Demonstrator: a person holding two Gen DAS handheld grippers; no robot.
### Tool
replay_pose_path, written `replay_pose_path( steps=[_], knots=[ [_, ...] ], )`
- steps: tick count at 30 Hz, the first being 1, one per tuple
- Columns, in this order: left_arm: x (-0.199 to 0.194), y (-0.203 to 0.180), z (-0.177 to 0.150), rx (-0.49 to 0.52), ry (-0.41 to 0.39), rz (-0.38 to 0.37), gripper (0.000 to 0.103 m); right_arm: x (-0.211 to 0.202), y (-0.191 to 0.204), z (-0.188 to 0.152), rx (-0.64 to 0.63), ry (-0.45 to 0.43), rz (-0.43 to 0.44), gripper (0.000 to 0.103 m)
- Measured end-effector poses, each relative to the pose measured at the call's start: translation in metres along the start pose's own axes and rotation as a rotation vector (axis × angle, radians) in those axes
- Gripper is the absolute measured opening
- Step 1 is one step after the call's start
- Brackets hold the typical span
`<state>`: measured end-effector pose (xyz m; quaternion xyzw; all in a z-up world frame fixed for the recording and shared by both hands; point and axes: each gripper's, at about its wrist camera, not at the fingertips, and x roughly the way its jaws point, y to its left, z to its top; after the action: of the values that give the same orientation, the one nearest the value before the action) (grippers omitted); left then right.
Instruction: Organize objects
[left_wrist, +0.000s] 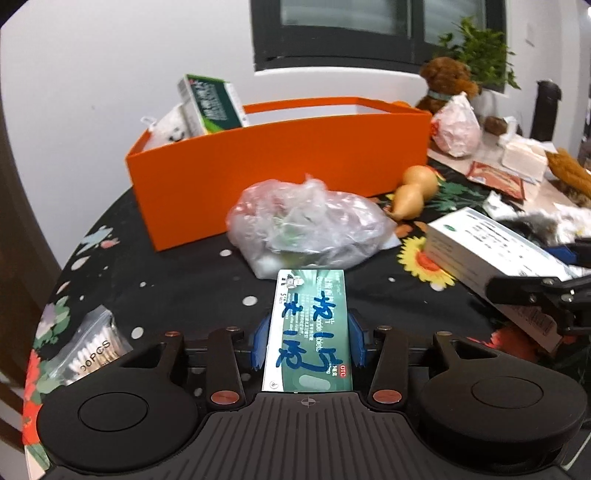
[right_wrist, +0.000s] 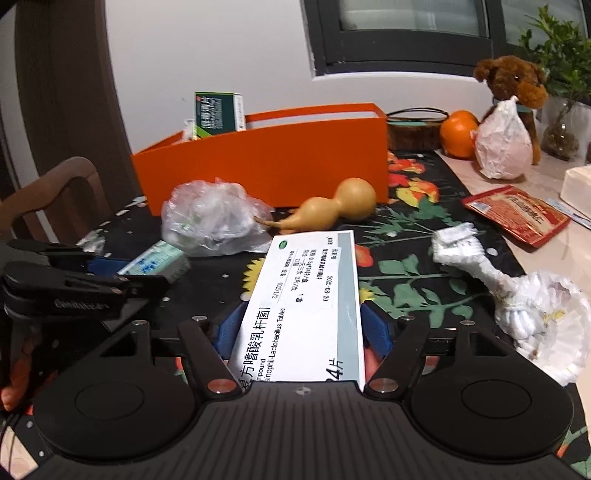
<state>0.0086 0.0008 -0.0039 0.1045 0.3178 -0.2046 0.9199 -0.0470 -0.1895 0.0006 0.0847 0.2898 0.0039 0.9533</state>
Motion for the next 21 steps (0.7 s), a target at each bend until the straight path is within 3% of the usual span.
replay_pose_path(
  steps=[9,21],
  knots=[
    [-0.016,0.0,0.001,-0.001,-0.043,0.018,0.098,-0.011,-0.001,0.003,0.015,-0.064,0.042,0.073],
    [-0.041,0.0,0.009,0.006,-0.083,0.095,0.099,-0.014,0.002,0.003,0.017,-0.082,0.06,0.073]
  ],
)
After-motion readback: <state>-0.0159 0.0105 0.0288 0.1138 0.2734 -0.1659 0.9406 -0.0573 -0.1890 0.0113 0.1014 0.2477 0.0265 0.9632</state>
